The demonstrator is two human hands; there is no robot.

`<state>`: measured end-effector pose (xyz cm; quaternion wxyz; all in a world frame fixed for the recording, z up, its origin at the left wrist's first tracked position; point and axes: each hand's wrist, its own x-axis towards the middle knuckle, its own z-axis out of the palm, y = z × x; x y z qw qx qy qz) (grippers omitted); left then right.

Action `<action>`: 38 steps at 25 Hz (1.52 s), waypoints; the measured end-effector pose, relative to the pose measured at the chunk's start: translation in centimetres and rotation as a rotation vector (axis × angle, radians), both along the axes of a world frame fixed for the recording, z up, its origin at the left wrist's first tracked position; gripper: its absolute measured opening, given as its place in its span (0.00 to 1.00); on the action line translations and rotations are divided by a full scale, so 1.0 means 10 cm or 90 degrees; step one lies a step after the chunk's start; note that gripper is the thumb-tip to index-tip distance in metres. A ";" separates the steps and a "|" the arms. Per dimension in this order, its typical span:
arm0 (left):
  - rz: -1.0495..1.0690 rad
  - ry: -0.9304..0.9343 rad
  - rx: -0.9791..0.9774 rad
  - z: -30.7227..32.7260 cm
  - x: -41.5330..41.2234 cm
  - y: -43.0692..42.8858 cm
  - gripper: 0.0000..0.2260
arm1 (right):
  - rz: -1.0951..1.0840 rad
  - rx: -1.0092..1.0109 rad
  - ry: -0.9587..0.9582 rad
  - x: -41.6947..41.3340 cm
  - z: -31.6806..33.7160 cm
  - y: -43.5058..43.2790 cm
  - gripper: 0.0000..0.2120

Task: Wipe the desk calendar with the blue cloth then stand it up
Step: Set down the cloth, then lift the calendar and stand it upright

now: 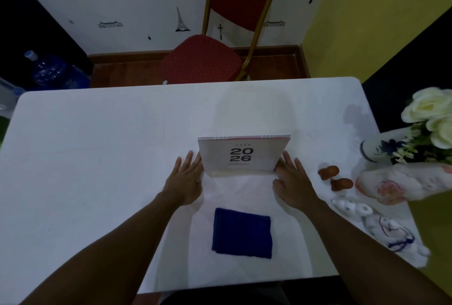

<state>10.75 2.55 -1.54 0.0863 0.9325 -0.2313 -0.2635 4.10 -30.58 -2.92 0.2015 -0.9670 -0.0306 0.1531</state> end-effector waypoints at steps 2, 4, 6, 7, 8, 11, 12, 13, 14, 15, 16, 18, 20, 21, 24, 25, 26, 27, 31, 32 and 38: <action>-0.004 -0.002 0.014 0.00 -0.01 -0.02 0.34 | 0.007 -0.043 -0.003 -0.03 -0.05 -0.01 0.35; -0.018 0.002 0.031 0.01 0.00 -0.01 0.34 | -0.005 -0.062 -0.005 -0.06 -0.09 0.01 0.35; -0.020 0.014 0.027 0.02 0.03 0.00 0.34 | -0.013 -0.068 -0.005 -0.07 -0.12 0.02 0.36; -0.011 0.027 0.008 0.02 0.04 0.01 0.34 | -0.015 -0.062 0.000 -0.07 -0.12 0.02 0.36; 0.007 0.045 -0.027 0.03 0.05 0.01 0.34 | -0.020 -0.047 0.009 -0.06 -0.11 0.02 0.37; 0.105 0.128 -0.161 0.09 0.05 0.03 0.36 | -0.070 0.042 0.047 0.02 -0.04 0.06 0.38; 0.142 0.149 -0.192 0.12 0.02 0.05 0.36 | -0.100 0.077 0.053 0.05 0.00 0.10 0.38; 0.179 0.158 -0.217 0.15 -0.01 0.06 0.36 | -0.136 0.119 0.048 0.08 0.06 0.14 0.37; 0.217 0.160 -0.238 0.19 -0.05 0.07 0.36 | -0.177 0.169 0.036 0.09 0.12 0.18 0.35; 0.253 0.159 -0.259 0.24 -0.08 0.06 0.37 | -0.226 0.227 0.021 0.10 0.19 0.22 0.32; 0.280 0.154 -0.289 0.32 -0.10 0.03 0.37 | -0.282 0.283 0.016 0.12 0.25 0.26 0.30; 0.303 0.136 -0.378 0.49 -0.15 -0.06 0.39 | -0.370 0.353 0.023 0.12 0.38 0.35 0.30; 0.320 0.129 -0.449 0.63 -0.20 -0.17 0.38 | -0.406 0.402 0.024 0.14 0.48 0.44 0.32; 0.336 0.134 -0.476 0.66 -0.21 -0.22 0.36 | -0.418 0.427 0.023 0.16 0.52 0.47 0.32; 0.361 0.138 -0.534 0.70 -0.23 -0.32 0.33 | -0.455 0.463 0.017 0.16 0.63 0.51 0.33; 0.359 0.136 -0.539 0.72 -0.22 -0.35 0.34 | -0.463 0.467 0.016 0.16 0.65 0.50 0.33; 0.353 0.134 -0.542 0.74 -0.19 -0.38 0.35 | -0.468 0.470 0.015 0.16 0.68 0.48 0.33; 0.348 0.131 -0.544 0.77 -0.16 -0.41 0.36 | -0.470 0.473 0.013 0.16 0.71 0.44 0.33; 0.319 0.135 -0.547 0.91 0.06 -0.66 0.39 | -0.495 0.499 -0.014 0.25 0.86 0.22 0.34; 0.309 0.135 -0.547 0.95 0.12 -0.76 0.40 | -0.507 0.500 -0.022 0.29 0.91 0.15 0.34; 0.237 0.150 -0.531 1.02 0.54 -1.57 0.39 | -0.625 0.508 -0.086 0.35 0.98 -0.47 0.33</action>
